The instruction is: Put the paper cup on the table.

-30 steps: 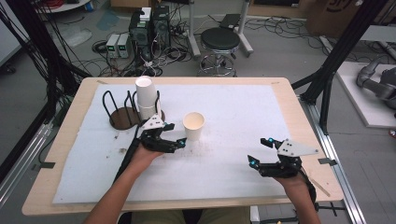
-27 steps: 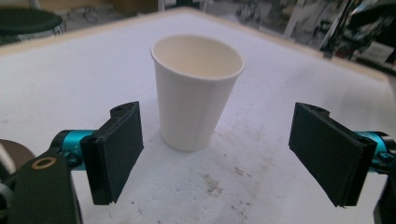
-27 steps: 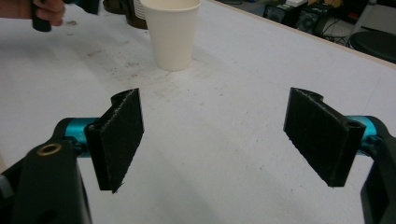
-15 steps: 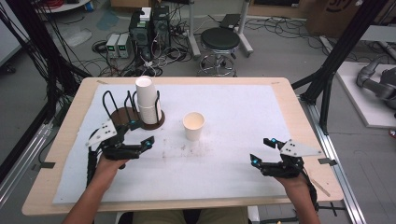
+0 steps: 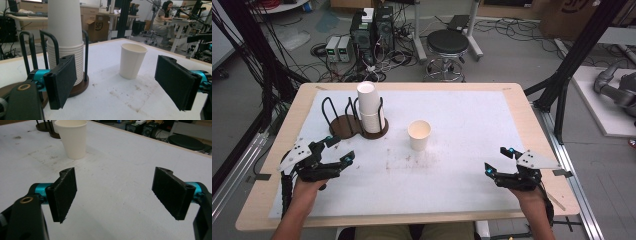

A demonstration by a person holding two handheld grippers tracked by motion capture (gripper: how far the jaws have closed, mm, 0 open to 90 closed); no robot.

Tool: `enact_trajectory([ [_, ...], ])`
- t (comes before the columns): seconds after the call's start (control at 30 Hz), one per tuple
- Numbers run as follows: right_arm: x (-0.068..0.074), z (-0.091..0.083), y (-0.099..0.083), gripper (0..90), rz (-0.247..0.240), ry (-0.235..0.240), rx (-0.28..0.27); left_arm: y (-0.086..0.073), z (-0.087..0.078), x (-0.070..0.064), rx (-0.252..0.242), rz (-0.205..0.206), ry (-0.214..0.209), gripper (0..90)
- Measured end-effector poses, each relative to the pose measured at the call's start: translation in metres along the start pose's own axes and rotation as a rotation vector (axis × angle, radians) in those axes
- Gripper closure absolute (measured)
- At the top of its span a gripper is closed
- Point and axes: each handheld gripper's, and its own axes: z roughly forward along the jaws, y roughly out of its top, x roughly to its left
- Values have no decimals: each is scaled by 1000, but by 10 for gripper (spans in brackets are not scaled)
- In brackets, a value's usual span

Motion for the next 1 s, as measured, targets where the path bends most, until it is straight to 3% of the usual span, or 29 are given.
enact_trajectory([
  [0.2,4,-2,4,204,-8,-13,-25,0,-4,-3,-1,16,-3,177],
  [1.0,3,-1,1,204,-5,-10,-14,-4,4,-6,15,25,-8,178],
])
